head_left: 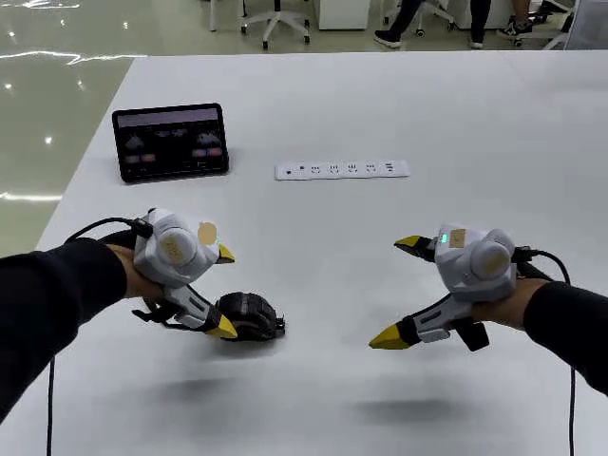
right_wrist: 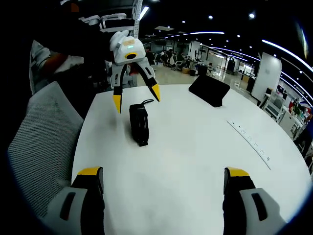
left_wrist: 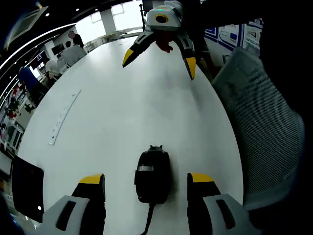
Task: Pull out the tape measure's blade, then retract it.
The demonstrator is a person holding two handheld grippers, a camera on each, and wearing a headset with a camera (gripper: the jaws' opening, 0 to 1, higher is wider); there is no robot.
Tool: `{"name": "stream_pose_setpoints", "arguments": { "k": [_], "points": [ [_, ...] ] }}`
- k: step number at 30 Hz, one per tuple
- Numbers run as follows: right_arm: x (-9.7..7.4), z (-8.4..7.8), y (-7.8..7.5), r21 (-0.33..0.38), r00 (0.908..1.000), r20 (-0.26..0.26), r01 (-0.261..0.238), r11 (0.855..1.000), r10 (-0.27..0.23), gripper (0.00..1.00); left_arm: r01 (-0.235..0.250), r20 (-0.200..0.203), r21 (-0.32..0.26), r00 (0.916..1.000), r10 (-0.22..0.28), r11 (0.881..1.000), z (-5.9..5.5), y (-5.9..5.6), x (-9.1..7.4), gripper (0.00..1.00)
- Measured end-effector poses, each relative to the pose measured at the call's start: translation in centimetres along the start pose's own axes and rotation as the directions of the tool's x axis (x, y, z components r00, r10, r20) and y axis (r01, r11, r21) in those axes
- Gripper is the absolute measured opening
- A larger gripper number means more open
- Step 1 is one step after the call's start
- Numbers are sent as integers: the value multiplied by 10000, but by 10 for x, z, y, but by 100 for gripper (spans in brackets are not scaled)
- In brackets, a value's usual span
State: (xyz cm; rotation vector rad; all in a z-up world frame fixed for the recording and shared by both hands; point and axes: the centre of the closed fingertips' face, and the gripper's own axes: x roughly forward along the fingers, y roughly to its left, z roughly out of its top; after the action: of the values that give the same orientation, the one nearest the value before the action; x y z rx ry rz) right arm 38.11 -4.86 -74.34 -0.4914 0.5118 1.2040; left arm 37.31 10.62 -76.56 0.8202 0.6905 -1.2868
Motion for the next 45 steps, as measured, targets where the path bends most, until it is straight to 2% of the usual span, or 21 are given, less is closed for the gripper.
{"name": "stream_pose_setpoints", "arguments": {
  "k": [5, 10, 16, 17, 18, 19, 21, 25, 35, 37, 43, 45],
  "points": [
    [25, 9, 7, -214, 9993, -45, -373, 9991, 372, 96, 177, -206, 236, 9996, -172, 9996, -3, -2, 15, 59],
    [44, 14, 12, -376, 9975, -110, -700, 9968, 696, 94, 428, -318, 389, 9986, -416, 9983, -4, -3, 22, 54],
    [63, 17, 17, -636, 9942, -279, -1050, 9924, 1034, 89, 606, -501, 517, 9971, -580, 9968, -8, -4, 28, 41],
    [65, 18, 19, -663, 9937, -298, -1102, 9917, 1084, 88, 593, -539, 557, 9970, -563, 9967, -8, -3, 29, 37],
    [69, 18, 20, -768, 9924, -350, -1202, 9898, 1178, 86, 825, -648, 584, 9948, -787, 9949, -9, -7, 29, 31],
    [72, 19, 22, -787, 9918, -365, -1250, 9890, 1225, 85, 607, -618, 613, 9965, -570, 9963, -9, -4, 29, 30],
    [78, 20, 24, -807, 9900, -397, -1385, 9871, 1357, 82, 602, -681, 430, 9960, -572, 9973, -9, -3, 29, 30],
    [94, 18, 33, -904, 9840, -604, -1728, 9808, 1678, 74, 578, -806, 559, 9953, -532, 9968, -10, -4, 30, 29],
    [125, 11, 43, -1152, 9693, -1119, -2316, 9660, 2191, 49, 508, -821, 455, 9955, -469, 9977, -10, -3, 30, 29],
    [128, 9, 43, -1202, 9687, -1198, -2315, 9654, 2174, 45, 512, -821, 446, 9955, -475, 9977, -10, -3, 30, 29],
    [137, 4, 48, -992, 9595, -1438, -2577, 9611, 2424, 27, 524, -833, 398, 9953, -489, 9978, -10, -3, 30, 29],
    [140, 4, 51, -1059, 9587, -1444, -2614, 9594, 2452, 25, 515, -851, 384, 9952, -481, 9979, -10, -3, 30, 29]
  ]
}}
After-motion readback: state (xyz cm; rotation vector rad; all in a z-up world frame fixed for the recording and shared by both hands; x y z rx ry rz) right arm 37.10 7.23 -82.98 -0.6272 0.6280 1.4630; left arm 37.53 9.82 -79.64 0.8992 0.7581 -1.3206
